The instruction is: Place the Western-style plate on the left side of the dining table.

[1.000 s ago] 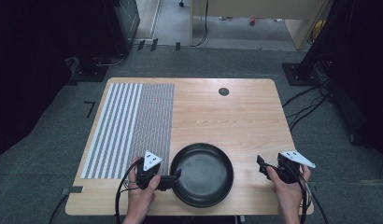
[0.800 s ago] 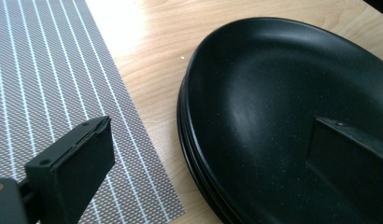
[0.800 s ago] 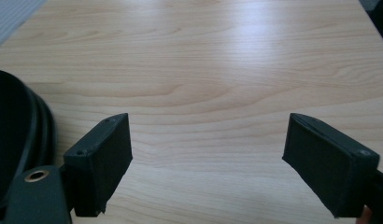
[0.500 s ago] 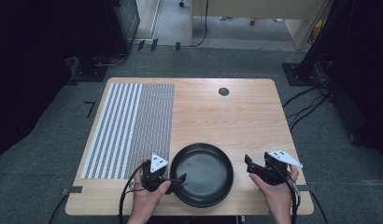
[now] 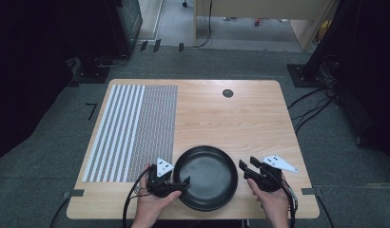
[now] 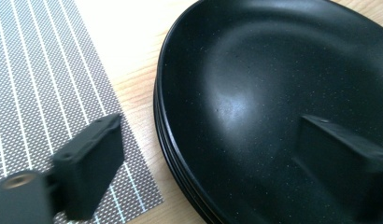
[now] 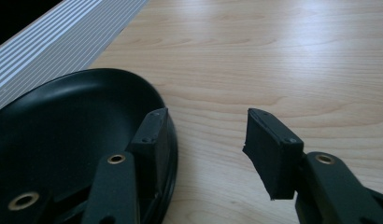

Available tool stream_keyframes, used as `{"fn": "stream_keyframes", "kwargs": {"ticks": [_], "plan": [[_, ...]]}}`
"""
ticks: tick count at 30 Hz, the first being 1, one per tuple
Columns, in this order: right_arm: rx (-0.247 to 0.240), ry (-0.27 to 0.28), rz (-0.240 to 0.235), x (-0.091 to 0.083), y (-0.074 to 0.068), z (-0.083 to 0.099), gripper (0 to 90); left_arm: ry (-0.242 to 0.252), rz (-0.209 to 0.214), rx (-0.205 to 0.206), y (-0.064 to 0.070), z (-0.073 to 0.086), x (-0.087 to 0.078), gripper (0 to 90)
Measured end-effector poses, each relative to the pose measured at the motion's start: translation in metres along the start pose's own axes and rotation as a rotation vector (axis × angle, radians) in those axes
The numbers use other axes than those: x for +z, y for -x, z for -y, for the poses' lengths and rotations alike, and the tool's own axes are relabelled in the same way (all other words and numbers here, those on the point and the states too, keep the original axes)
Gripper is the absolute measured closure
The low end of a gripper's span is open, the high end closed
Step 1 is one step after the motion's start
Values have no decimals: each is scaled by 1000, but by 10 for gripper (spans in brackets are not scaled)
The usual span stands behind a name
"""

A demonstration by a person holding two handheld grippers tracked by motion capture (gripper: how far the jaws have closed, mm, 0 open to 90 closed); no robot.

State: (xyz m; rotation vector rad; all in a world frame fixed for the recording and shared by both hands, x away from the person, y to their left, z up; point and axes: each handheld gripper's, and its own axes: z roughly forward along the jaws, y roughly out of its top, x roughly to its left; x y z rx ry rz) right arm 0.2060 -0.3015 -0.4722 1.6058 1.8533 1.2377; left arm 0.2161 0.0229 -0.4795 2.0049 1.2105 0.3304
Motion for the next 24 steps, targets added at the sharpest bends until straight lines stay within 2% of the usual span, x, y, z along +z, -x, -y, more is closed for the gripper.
{"fn": "stream_keyframes", "kwargs": {"ticks": [3, 5, 7, 9, 12, 15, 17, 21, 24], "plan": [[-13, -32, -26, 3, -6, 1, 549, -9, 6, -6, 0, 1, 1, 152], [-13, -53, -29, 5, -8, 4, 569, -10, 2, -7, 0, 1, 1, 218], [8, -85, -35, 7, -9, 6, 571, -11, 1, -6, 1, 2, 1, 281], [21, -116, -37, 9, -9, 7, 634, -20, 7, -18, 0, 3, 1, 328], [26, -114, -60, 9, -10, 9, 720, -22, 27, -36, -3, 4, 0, 405], [25, -124, -66, 10, -11, 9, 766, -14, 22, -44, -5, 4, -1, 477], [47, -140, -78, 11, -10, 10, 773, -22, 14, -46, -6, 4, 0, 503], [132, -136, -103, 12, -6, 13, 799, -25, 15, -50, -7, 4, -1, 542], [151, -128, -100, 10, -7, 13, 838, -23, 24, -60, -11, 3, -3, 596]]}}
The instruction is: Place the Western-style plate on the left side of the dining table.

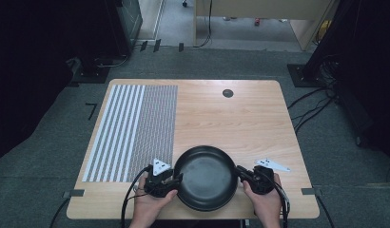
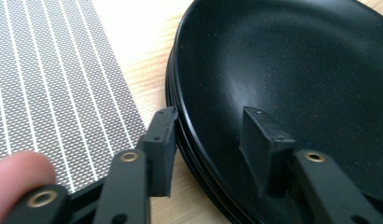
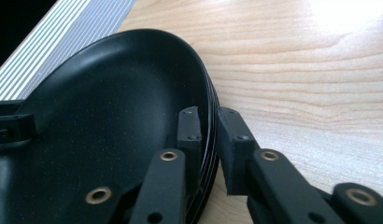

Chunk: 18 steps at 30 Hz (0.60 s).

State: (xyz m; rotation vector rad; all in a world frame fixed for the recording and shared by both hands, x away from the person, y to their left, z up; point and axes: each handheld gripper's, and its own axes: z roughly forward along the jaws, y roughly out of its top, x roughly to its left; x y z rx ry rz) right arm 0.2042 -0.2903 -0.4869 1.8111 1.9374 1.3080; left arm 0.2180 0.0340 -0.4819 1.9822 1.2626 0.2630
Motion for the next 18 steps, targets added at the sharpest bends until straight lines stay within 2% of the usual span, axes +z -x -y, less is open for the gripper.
{"fn": "stream_keyframes", "kwargs": {"ticks": [4, 10, 14, 18], "plan": [[0, 7, 21, -1, -3, 1, 845, 3, 10, -6, -2, 0, -2, 636], [17, 12, 16, 1, -5, 3, 849, -6, 36, -34, -6, 1, -3, 649], [9, 27, 40, 1, -9, 4, 853, -10, 44, -38, -7, 1, -3, 647], [14, 36, 36, 1, -8, 5, 857, -11, 44, -28, -7, 1, -4, 646]]}}
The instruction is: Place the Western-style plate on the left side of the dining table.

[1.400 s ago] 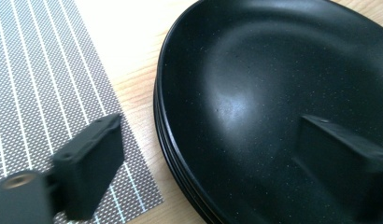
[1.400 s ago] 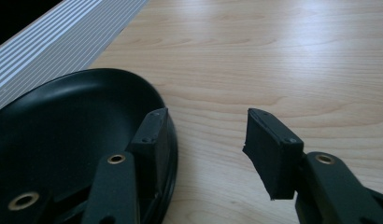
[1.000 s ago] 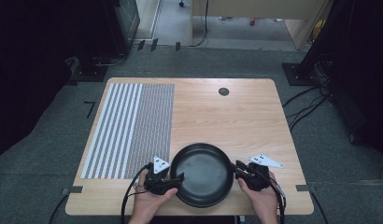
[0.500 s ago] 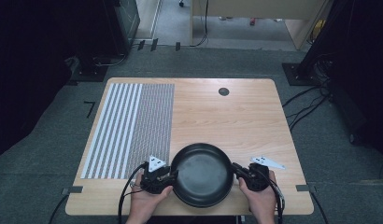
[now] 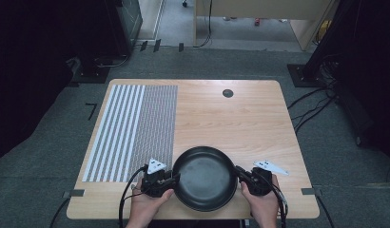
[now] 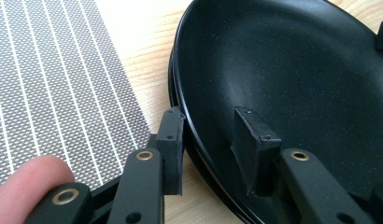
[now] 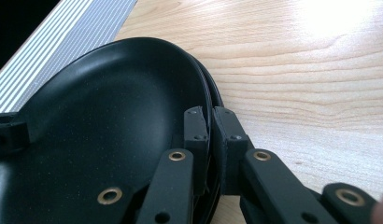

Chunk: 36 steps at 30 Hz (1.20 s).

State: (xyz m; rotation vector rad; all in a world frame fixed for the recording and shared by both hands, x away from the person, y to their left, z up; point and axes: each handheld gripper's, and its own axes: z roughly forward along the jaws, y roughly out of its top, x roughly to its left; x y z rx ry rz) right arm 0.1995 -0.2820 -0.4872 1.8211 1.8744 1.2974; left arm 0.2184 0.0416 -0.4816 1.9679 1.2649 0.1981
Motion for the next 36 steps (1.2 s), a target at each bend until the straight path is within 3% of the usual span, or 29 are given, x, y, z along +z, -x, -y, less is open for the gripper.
{"fn": "stream_keyframes", "kwargs": {"ticks": [2, 7, 11, 14, 21, 25, 32, 36], "plan": [[-4, 9, 0, 0, 0, 1, 857, -6, -12, 24, 2, 0, 0, 621], [12, 29, -16, 3, 1, 3, 858, -4, 20, -7, -2, 0, -3, 613], [-5, 37, -16, 5, -2, 4, 854, -6, -2, 18, 0, 0, -5, 607], [-5, 42, -14, 7, -3, 5, 854, -3, 8, 7, -3, 0, -8, 604], [18, 21, -64, 13, -9, 8, 851, 22, 15, -12, -13, -1, -19, 611], [23, 19, -72, 14, -10, 8, 852, 9, 23, 9, -15, 0, -21, 611], [63, 12, -104, 16, -6, 9, 843, -3, 54, -6, -17, 6, -25, 591], [69, 2, -100, 19, -8, 12, 808, 0, 64, 3, -18, 7, -26, 607]]}}
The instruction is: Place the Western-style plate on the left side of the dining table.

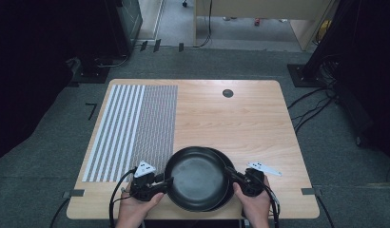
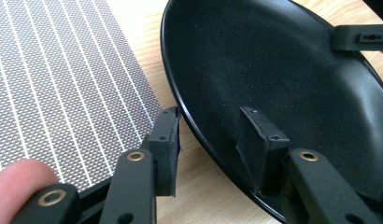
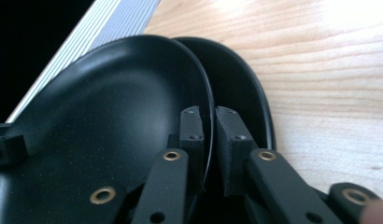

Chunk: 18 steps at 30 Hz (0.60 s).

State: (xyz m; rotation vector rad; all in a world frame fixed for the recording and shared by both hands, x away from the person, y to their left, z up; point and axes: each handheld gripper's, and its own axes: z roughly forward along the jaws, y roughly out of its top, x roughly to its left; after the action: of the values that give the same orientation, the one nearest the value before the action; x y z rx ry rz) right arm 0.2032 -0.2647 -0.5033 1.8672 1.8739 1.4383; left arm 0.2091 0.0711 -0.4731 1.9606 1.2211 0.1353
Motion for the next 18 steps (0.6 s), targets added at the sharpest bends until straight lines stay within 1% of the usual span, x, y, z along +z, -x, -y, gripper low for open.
{"fn": "stream_keyframes", "kwargs": {"ticks": [2, 4, 5, 7, 8, 11, 15, 18], "plan": [[14, -3, 0, 1, 0, 1, 799, 1, 3, 1, 0, 0, 0, 615], [38, -8, -11, 2, 1, 2, 794, 7, 7, -7, -1, 1, 0, 617], [54, -12, -18, 2, 1, 3, 793, 12, 13, -14, -3, 1, 0, 625], [74, -11, -31, 3, 3, 4, 790, 18, 41, -31, -6, 1, 1, 636], [79, -12, -35, 4, 3, 4, 782, 17, 51, -32, -7, 2, 1, 643], [99, -10, -45, 6, 4, 6, 778, 20, 59, -26, -8, 2, 1, 645], [173, -7, -69, 6, 7, 6, 810, 27, 50, -33, -7, 3, 1, 651], [235, -5, -95, 4, 11, 7, 831, 29, 69, -66, -8, 4, 1, 668]]}}
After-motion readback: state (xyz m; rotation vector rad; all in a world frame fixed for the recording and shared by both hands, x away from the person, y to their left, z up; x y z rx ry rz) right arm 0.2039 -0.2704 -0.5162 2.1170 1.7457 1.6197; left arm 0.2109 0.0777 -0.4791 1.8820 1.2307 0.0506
